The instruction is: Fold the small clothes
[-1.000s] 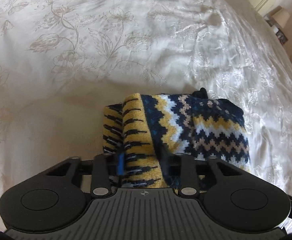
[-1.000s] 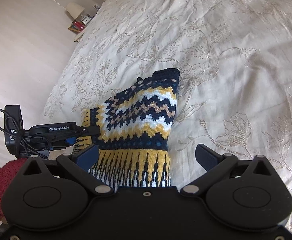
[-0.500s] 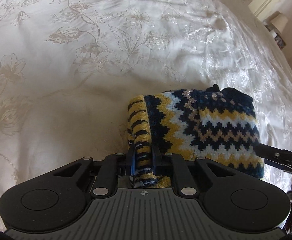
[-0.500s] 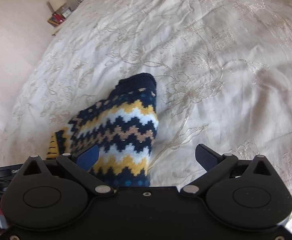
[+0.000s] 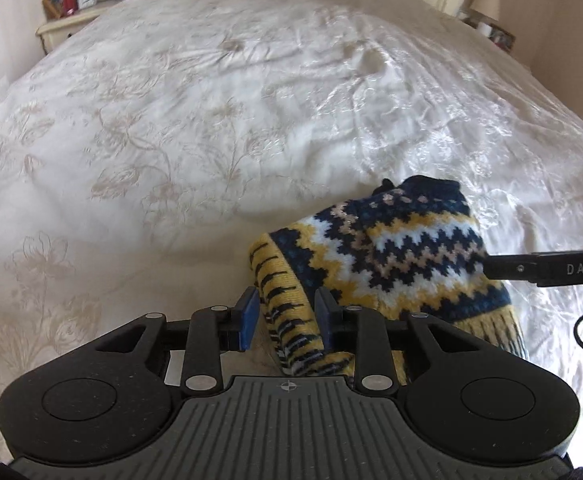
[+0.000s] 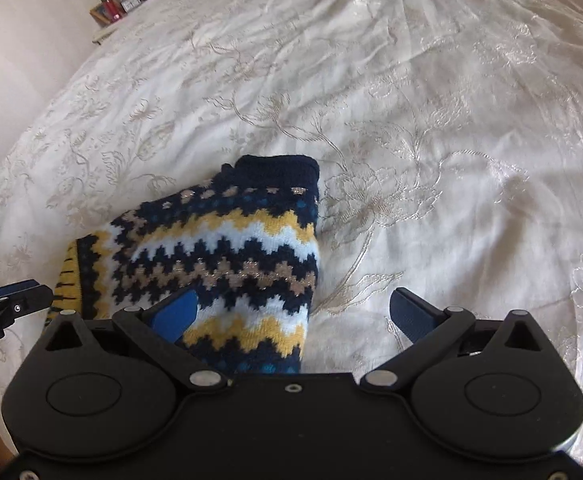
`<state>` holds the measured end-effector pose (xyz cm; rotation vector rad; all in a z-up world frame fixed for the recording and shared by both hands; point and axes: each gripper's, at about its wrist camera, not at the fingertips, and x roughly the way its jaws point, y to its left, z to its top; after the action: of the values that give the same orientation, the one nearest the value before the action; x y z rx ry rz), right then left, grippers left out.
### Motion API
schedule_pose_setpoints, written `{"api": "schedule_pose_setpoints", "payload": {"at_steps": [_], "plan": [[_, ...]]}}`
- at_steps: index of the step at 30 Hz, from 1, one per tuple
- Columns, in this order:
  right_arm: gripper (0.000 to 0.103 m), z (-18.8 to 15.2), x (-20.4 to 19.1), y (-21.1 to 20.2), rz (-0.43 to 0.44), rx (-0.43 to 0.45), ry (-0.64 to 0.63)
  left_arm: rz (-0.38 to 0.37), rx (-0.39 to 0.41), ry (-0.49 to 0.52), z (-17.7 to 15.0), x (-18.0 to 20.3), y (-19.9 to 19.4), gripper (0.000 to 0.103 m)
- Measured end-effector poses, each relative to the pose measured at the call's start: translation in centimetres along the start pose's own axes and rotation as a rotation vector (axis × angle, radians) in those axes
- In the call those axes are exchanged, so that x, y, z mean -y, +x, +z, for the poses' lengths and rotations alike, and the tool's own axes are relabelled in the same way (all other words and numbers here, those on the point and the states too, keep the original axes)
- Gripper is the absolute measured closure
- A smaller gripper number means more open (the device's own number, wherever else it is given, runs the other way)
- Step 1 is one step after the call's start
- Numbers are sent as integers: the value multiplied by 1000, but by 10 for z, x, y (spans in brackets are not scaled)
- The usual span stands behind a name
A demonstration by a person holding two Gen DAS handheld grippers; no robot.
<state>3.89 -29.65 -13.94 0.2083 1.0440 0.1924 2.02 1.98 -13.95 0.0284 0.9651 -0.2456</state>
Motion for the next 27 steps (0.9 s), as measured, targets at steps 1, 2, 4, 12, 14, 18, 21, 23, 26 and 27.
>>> {"api": "schedule_pose_setpoints", "payload": {"at_steps": [1, 2, 4, 12, 14, 18, 21, 23, 26, 27], "plan": [[1, -5, -1, -6, -1, 6, -7, -4, -1, 33, -4, 3, -1, 72], [1, -11, -3, -9, -7, 7, -15, -6, -12, 57, -9, 5, 0, 71], [1, -22, -6, -10, -22, -10, -24, -5, -68, 70, -21, 6, 12, 70], [1, -56, -5, 18, -55, -83, -11, 36, -94, 46, -36, -6, 36, 57], [1, -55, -6, 20, -61, -77, -28, 47, -96, 24, -36, -9, 38, 48], [1, -56, -9, 18, -58, -61, -45, 53, -90, -46, -37, -20, 35, 31], [1, -58, -9, 11, -59, -39, -56, 52, -82, -97, -37, -25, 25, 22], [1, -59, -12, 2, -65, -10, -65, 67, -59, -107, -36, -23, 15, 21], [1, -60, -18, -14, -88, 38, -97, 100, -38, -104, -35, -14, -3, 21], [1, -60, -20, -20, -79, 56, -102, 101, -38, -105, -34, -10, -10, 20]]}}
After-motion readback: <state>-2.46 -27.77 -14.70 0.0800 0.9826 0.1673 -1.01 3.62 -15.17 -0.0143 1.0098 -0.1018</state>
